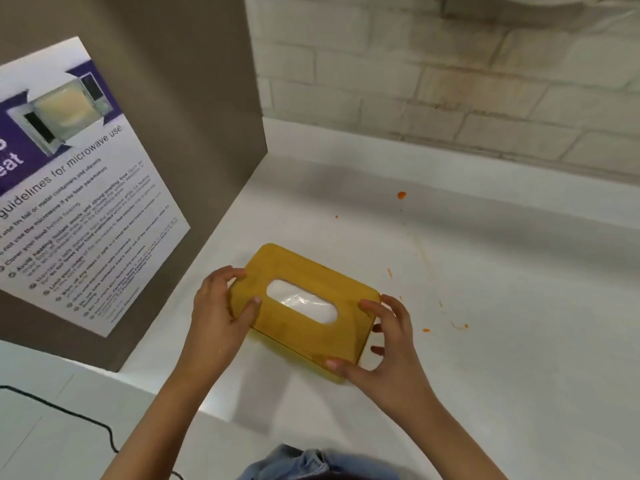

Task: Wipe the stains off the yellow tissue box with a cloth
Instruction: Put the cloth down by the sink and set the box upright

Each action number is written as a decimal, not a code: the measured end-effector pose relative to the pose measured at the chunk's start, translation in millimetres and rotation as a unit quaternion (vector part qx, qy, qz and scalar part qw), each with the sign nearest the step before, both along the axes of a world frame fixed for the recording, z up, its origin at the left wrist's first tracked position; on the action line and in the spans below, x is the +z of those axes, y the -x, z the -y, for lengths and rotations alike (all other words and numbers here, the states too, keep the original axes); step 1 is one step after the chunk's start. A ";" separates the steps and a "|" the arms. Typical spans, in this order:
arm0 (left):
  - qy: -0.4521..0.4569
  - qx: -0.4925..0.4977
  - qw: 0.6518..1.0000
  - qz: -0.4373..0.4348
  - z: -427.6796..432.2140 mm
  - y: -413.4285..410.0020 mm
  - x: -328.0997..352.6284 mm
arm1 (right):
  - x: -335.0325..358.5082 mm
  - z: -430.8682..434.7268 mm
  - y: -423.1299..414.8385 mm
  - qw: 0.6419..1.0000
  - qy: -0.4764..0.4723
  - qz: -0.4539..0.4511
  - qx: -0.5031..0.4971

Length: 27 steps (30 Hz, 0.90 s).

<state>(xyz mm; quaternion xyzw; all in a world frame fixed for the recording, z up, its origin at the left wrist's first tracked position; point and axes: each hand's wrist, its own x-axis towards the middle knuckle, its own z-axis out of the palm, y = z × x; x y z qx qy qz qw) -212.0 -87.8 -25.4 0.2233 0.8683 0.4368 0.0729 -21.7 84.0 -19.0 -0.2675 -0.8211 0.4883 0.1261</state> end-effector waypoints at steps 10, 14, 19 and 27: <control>-0.024 -0.039 0.995 0.085 -6.9 25.2 -8.2 | 3.9 18.1 14.6 0.997 0.046 0.068 0.001; -0.040 -0.045 0.995 0.086 -13.0 40.6 -3.6 | 9.1 21.5 37.9 0.998 -0.008 0.057 -0.006; -0.085 -0.013 0.993 0.082 -42.7 82.6 22.7 | 25.0 -6.3 89.8 0.998 -0.060 0.034 -0.006; -0.052 0.014 0.997 0.061 -137.2 164.2 42.2 | 51.5 -98.1 176.3 0.999 -0.034 -0.006 -0.032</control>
